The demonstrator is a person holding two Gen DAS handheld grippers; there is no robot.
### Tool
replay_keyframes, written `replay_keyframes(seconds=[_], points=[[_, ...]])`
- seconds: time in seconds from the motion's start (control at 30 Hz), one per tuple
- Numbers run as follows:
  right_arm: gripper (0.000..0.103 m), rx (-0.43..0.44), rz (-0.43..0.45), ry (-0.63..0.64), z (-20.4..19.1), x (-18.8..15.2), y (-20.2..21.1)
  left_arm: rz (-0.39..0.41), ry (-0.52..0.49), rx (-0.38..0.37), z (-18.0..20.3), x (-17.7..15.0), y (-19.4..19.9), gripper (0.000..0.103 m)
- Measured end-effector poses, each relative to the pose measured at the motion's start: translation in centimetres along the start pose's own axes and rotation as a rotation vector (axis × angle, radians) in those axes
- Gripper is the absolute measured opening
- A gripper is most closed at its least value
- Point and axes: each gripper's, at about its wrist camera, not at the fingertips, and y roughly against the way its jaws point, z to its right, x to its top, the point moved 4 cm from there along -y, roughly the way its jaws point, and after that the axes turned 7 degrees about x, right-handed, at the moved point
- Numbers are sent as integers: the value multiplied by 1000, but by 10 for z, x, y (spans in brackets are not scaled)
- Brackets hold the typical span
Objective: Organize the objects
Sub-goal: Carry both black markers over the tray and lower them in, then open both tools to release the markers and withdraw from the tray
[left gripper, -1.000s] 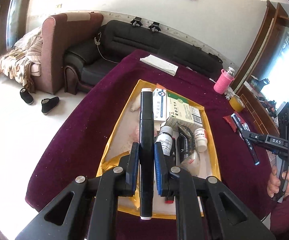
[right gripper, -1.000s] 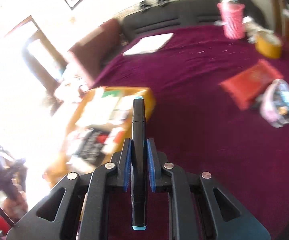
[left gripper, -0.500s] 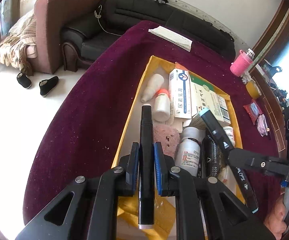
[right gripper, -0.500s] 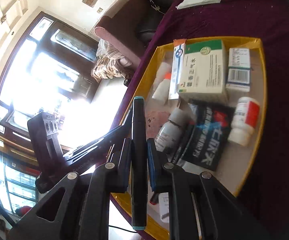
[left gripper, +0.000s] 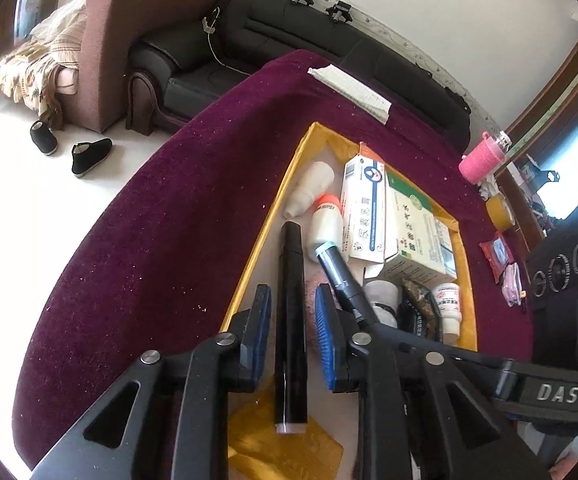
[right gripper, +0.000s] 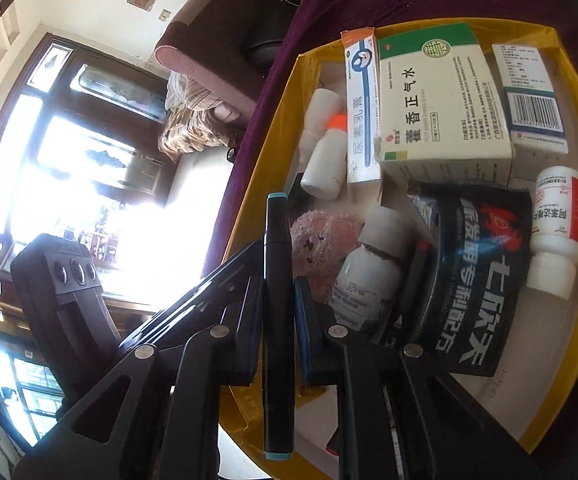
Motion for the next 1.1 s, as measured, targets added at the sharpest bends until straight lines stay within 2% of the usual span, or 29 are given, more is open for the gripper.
replay_keyframes(seconds=[0.13, 0.2, 0.33, 0.47, 0.57, 0.67, 0.73, 0.8, 0.97, 1.1], points=[[13, -1, -8, 4, -5, -4, -4, 76, 17, 11, -4, 0, 33, 40], [13, -13, -12, 13, -5, -7, -8, 118, 37, 4, -8, -2, 50, 56], [13, -80, 2, 64, -5, -11, -11, 184, 38, 37, -11, -8, 73, 57], [14, -216, 62, 174, -9, -11, -7, 225, 25, 77, -8, -16, 83, 60], [14, -243, 89, 240, -20, -17, 5, 247, 11, 112, -2, -20, 89, 61], [22, -268, 122, 311, -33, -24, 23, 286, -1, 148, 4, -26, 98, 68], [41, -311, 161, 362, -36, -30, 43, 319, -11, 177, 10, -30, 105, 70], [53, -367, 211, 415, -37, -33, 62, 350, -22, 208, 16, -35, 110, 73], [56, -506, 298, 504, -26, -38, 99, 402, -28, 267, 32, -43, 119, 74], [56, -566, 353, 527, -14, -45, 122, 448, -38, 266, 52, -47, 132, 74]])
